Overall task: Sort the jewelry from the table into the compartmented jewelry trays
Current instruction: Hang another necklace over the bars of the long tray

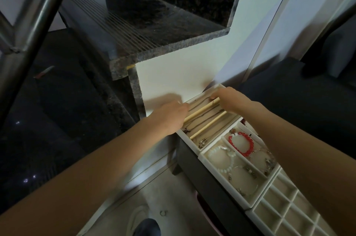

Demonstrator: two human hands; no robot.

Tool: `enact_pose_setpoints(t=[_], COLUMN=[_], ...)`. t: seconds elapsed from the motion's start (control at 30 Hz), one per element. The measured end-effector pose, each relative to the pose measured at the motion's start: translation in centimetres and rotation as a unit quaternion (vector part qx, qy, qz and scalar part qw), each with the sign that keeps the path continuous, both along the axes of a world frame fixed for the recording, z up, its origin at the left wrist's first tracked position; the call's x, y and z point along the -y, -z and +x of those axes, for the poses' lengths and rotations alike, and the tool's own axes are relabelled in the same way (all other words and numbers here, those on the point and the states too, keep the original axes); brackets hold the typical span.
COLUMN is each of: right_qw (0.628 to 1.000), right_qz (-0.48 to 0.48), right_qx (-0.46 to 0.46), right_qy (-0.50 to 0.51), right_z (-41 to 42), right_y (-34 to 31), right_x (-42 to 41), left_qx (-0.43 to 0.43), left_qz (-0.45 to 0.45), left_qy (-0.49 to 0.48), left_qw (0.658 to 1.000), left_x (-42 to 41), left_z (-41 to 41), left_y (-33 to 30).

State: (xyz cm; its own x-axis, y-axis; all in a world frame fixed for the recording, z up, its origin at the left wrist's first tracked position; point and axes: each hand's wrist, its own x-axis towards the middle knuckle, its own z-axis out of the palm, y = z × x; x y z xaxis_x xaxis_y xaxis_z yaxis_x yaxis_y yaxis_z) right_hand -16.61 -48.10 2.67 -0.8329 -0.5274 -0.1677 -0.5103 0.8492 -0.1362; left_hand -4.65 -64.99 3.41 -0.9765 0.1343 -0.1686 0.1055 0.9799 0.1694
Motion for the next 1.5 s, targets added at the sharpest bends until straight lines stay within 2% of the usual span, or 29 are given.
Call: enact_pose_setpoints(t=[0.2, 0.5, 0.73, 0.87, 1.0, 1.13, 1.37, 1.5], right_qw=[0.999, 0.996, 0.999, 0.997, 0.997, 0.996, 0.994, 0.992], right_qz=[0.035, 0.058, -0.005, 0.021, 0.05, 0.063, 0.085, 0.093], right_qx=[-0.01, -0.055, -0.018, -0.001, 0.005, -0.008, -0.045, -0.066], right_qy=[0.007, 0.023, -0.035, -0.076, -0.065, -0.058, -0.047, -0.046], right_z=[-0.9, -1.0, 2.6, 4.5, 5.2, 5.1, 4.0, 3.8], right_y=[0.4, 0.7, 0.6, 0.1, 0.1, 0.4, 1.3, 1.4], right_x=[0.0, 0.2, 1.6, 2.3, 2.5, 2.7, 2.9, 3.0], left_qx=[0.026, 0.003, -0.053, -0.056, -0.053, -0.035, -0.069, -0.064], left_qz=[0.005, -0.097, -0.059, -0.006, 0.04, -0.009, -0.203, -0.245], left_qy=[-0.004, 0.024, 0.043, 0.034, -0.012, -0.026, 0.081, 0.086], left_qw=[1.0, 0.995, 0.996, 0.998, 0.998, 0.999, 0.973, 0.964], left_x=[0.0, -0.6, 0.8, 1.6, 2.0, 1.7, 0.9, 0.6], left_z=[0.2, -0.1, 1.1, 2.7, 3.3, 3.5, 2.9, 2.4], left_y=[-0.2, -0.4, 0.5, 0.9, 1.1, 0.9, 0.0, 0.1])
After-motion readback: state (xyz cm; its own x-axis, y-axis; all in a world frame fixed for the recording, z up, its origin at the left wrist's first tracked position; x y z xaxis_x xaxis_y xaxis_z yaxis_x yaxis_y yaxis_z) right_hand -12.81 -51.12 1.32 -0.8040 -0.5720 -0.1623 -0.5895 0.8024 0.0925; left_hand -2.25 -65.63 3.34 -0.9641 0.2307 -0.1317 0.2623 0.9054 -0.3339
